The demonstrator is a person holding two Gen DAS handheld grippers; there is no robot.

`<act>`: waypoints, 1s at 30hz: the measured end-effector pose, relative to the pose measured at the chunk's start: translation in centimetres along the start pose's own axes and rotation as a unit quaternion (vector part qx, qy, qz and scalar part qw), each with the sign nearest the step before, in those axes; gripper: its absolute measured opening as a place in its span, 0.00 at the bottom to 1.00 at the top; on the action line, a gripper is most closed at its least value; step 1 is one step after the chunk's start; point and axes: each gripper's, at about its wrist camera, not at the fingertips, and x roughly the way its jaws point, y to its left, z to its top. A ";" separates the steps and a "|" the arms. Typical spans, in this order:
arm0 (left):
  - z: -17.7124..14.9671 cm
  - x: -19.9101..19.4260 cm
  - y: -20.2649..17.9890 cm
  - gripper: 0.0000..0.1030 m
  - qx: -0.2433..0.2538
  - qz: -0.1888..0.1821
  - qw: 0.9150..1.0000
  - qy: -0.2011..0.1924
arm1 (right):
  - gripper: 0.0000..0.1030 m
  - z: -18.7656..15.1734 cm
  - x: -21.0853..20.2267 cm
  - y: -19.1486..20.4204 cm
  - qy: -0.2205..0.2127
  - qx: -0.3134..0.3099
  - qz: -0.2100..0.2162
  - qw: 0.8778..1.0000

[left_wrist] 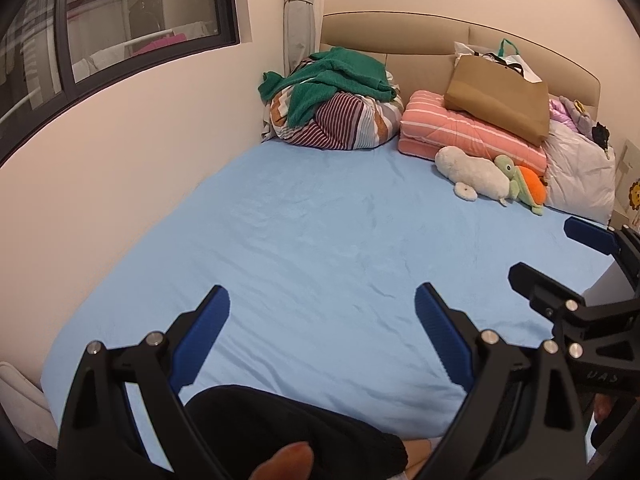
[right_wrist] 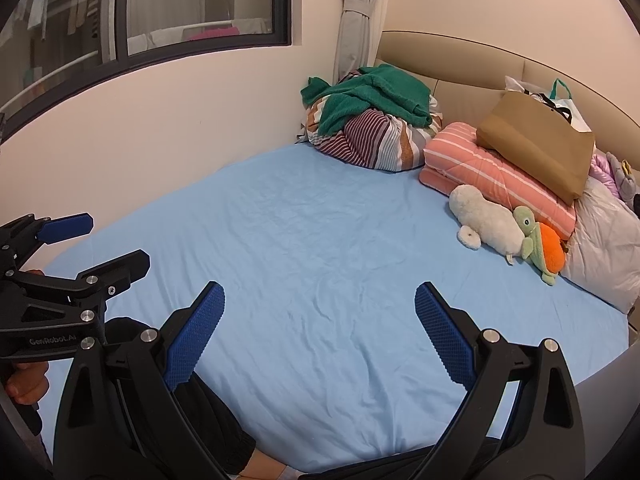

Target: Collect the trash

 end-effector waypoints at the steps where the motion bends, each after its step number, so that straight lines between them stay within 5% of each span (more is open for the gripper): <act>1: 0.0 -0.1 0.0 0.91 0.001 0.000 1.000 -0.001 | 0.90 0.0 0.0 0.0 0.000 0.000 0.000 1.000; 30: -0.2 -0.9 0.1 0.91 -0.001 -0.003 1.000 -0.006 | 0.90 0.0 -0.9 -0.1 -0.003 -0.009 0.002 1.000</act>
